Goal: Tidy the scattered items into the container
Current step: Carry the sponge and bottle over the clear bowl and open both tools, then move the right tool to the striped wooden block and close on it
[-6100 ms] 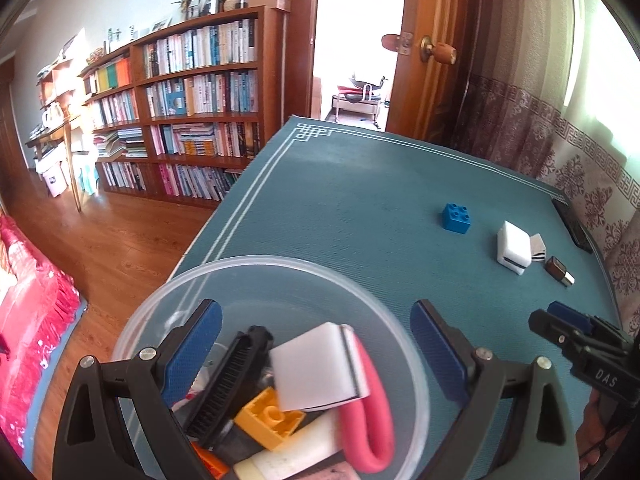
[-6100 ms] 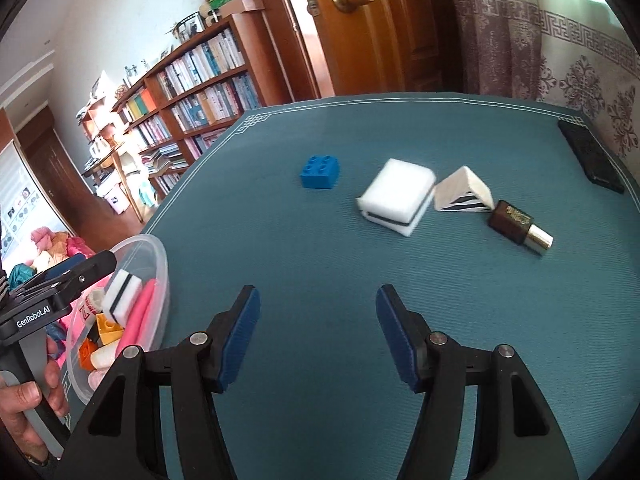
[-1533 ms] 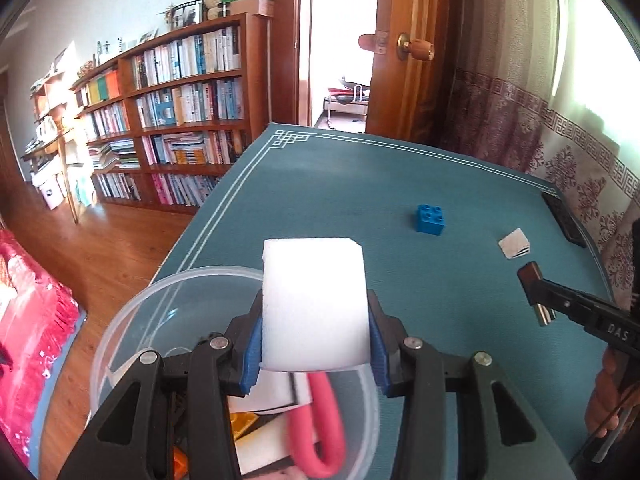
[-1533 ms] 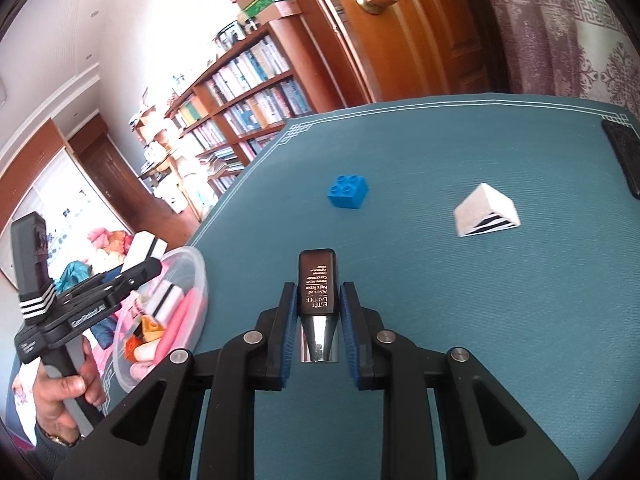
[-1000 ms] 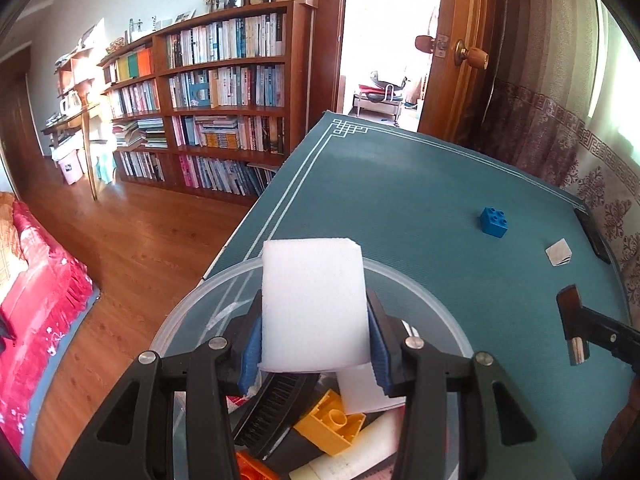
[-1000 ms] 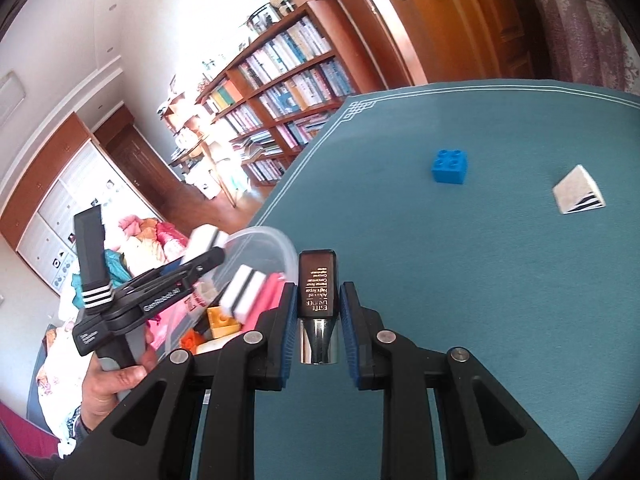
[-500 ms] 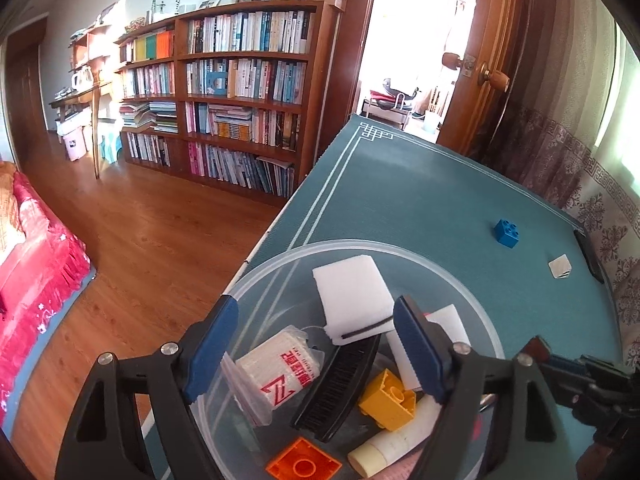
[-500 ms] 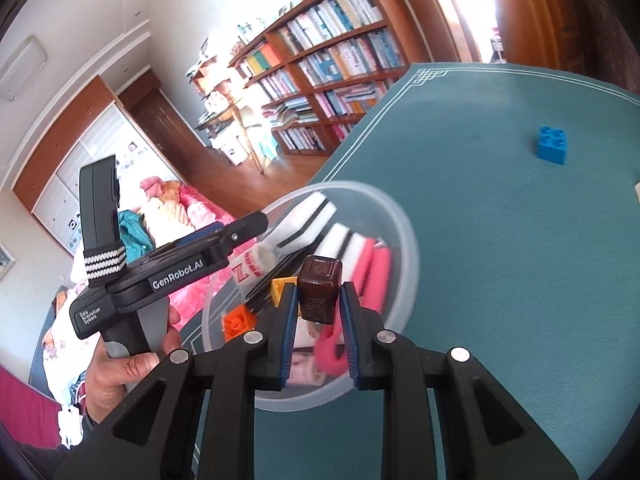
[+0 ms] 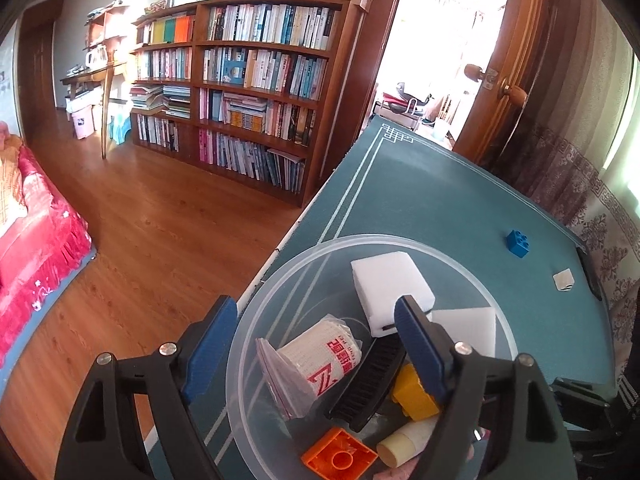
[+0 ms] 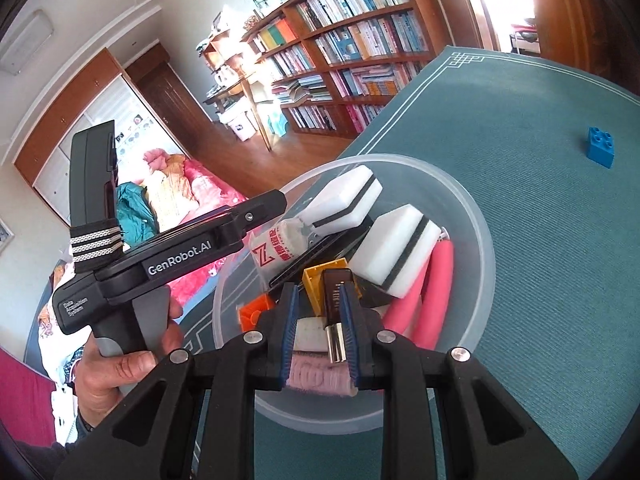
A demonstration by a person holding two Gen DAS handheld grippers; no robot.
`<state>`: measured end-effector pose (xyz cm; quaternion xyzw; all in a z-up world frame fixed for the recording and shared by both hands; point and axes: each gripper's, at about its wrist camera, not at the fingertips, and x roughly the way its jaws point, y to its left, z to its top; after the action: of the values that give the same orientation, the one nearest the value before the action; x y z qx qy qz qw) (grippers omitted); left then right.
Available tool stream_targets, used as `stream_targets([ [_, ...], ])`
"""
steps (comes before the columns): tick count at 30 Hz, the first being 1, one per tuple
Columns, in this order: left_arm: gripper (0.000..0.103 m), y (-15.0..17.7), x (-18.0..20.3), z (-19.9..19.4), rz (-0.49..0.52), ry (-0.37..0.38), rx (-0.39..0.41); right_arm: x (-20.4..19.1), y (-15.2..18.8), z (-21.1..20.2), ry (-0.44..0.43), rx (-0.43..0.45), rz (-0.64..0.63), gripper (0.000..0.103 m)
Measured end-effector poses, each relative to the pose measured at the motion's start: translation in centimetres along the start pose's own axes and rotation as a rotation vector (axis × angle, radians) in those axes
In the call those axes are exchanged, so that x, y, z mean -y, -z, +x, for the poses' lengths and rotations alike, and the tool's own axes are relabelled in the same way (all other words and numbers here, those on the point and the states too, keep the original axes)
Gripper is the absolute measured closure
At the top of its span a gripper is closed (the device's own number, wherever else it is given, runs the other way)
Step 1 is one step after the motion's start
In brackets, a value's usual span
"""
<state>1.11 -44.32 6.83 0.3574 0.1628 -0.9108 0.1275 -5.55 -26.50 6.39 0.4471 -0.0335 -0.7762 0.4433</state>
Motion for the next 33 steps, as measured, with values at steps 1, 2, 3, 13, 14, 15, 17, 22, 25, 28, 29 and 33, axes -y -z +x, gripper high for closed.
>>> stream_targets([
  [1,0.019,0.0,-0.1,0.0,-0.002,-0.001,-0.002,0.2,0.0,-0.1,-0.004,-0.003,0.005,0.079],
  [2,0.018,-0.1,-0.2,0.0,-0.005,-0.002,-0.002,0.2,0.1,-0.1,-0.004,-0.003,0.012,0.079],
  [3,0.018,-0.1,-0.2,-0.1,-0.008,-0.003,-0.002,0.4,0.1,-0.1,-0.004,-0.002,0.021,0.079],
  [13,0.015,-0.2,0.3,-0.1,-0.018,0.001,-0.008,1.9,0.1,-2.9,-0.018,0.078,0.067,0.054],
  [14,0.015,-0.2,0.3,0.0,-0.019,0.002,-0.014,2.0,0.1,-3.2,-0.009,0.087,0.065,0.054],
  [15,0.013,-0.1,0.4,0.1,-0.021,0.002,-0.019,2.2,0.2,-3.5,0.003,0.096,0.063,0.054],
  [17,0.013,-0.1,0.7,0.2,-0.021,0.002,-0.024,2.5,0.4,-3.7,0.024,0.105,0.064,0.054],
  [22,0.013,0.1,1.8,0.3,-0.002,-0.002,-0.032,3.8,1.0,-4.8,0.055,0.134,0.089,0.052],
  [25,0.013,0.2,2.6,0.3,0.02,-0.006,-0.032,4.6,1.1,-5.7,0.066,0.156,0.113,0.052],
  [28,0.013,0.1,3.4,0.2,0.04,-0.007,-0.029,6.0,1.3,-6.7,0.088,0.18,0.147,0.052],
  [29,0.013,0.0,3.6,0.2,0.044,-0.005,-0.028,6.6,1.4,-7.0,0.098,0.187,0.16,0.051],
  [33,0.013,-0.2,4.7,0.2,0.06,0.003,-0.027,8.6,1.9,-8.0,0.138,0.208,0.219,0.05],
])
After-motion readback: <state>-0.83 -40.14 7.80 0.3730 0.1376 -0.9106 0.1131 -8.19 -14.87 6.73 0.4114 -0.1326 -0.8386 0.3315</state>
